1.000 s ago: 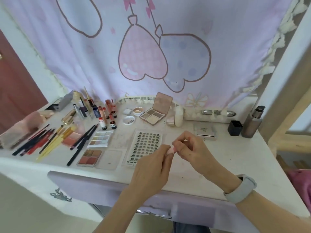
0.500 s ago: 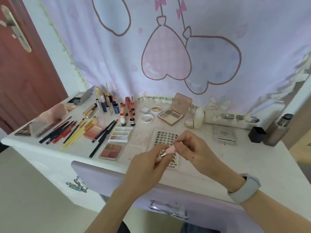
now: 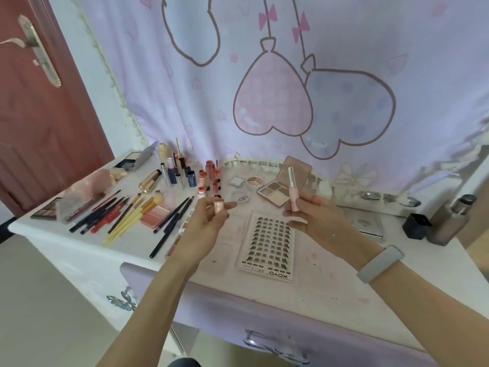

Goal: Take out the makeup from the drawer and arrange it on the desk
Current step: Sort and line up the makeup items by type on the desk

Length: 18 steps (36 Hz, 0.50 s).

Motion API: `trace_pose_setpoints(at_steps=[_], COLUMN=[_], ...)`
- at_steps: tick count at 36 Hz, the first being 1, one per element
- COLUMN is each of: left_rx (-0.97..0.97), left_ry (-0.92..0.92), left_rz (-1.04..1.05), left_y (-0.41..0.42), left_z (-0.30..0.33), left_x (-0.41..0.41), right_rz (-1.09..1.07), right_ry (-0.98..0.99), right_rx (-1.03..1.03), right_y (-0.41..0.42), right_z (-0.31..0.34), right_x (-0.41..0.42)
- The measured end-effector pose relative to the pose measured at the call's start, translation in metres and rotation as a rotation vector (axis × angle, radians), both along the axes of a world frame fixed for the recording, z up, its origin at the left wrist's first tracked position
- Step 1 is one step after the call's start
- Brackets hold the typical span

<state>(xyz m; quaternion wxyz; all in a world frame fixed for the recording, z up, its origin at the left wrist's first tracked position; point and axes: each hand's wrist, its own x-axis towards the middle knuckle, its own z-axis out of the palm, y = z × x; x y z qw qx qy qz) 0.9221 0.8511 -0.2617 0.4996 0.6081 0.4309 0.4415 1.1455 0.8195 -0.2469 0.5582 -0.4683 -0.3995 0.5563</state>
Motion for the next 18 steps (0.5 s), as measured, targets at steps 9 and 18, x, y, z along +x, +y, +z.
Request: trace_pose_setpoints(at_steps=[9, 18], left_rx=[0.200, 0.295], left_ry=[0.193, 0.532], left_rz=[0.105, 0.143], left_y=[0.057, 0.091], left_z=[0.002, -0.022], left_x=[0.041, 0.069], right_rz=[-0.187, -0.171], right_ry=[-0.652, -1.175], right_rx=[0.121, 0.185], right_y=[0.055, 0.088], right_z=[-0.009, -0.035], right_x=[-0.003, -0.008])
